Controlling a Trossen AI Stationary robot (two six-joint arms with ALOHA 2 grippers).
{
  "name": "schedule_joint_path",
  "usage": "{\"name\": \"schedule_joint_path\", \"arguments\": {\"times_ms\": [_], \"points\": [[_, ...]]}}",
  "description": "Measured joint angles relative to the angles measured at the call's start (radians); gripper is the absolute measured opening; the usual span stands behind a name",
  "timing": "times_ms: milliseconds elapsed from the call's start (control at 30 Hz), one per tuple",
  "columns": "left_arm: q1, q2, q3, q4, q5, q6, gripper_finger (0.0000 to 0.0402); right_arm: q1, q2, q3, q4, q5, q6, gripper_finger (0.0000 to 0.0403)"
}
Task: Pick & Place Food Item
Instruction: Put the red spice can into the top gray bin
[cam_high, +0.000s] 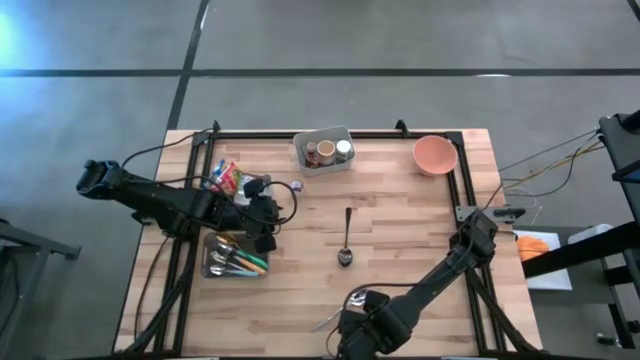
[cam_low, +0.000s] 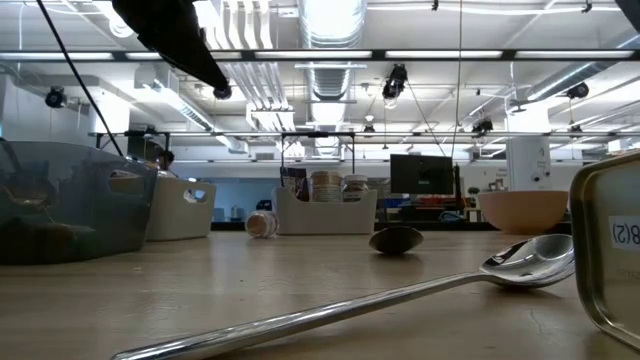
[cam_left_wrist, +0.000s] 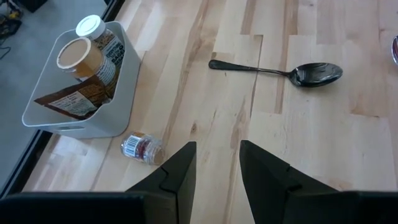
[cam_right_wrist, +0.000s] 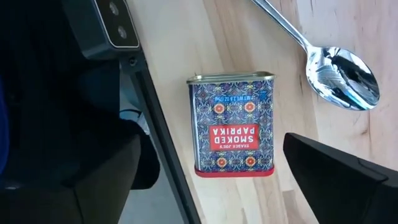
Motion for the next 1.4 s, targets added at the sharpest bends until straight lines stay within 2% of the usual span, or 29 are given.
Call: {"name": "schedule_joint_path", "arguments": {"times_ms": [300, 400, 700, 1100, 1400], "points": [[0.000, 0.000, 0.000, 0.000, 0.000, -0.008, 0.0126, 0.001, -0.001, 0.002, 0.005, 0.003, -0.007, 0.0355], [0.000, 0.000, 0.000, 0.000, 0.000, -0.007, 0.0126, 0.001, 0.002, 0.001, 0.006, 0.015, 0.061, 0.0348], [0.000, 0.000, 0.000, 0.005, 0.000, -0.007, 0.0126, 0.006, 0.003, -0.008, 0.011, 0.144, 0.107, 0.0346], [0.000, 0.000, 0.000, 0.012, -0.005, -0.007, 0.0126, 0.039, 0.005, -0.090, 0.019, 0.140, 0.063, 0.0346], [0.000, 0.000, 0.000, 0.036, -0.008, -0.038, 0.0126, 0.047, 0.006, -0.168, 0.125, 0.137, 0.060, 0.0346]]}}
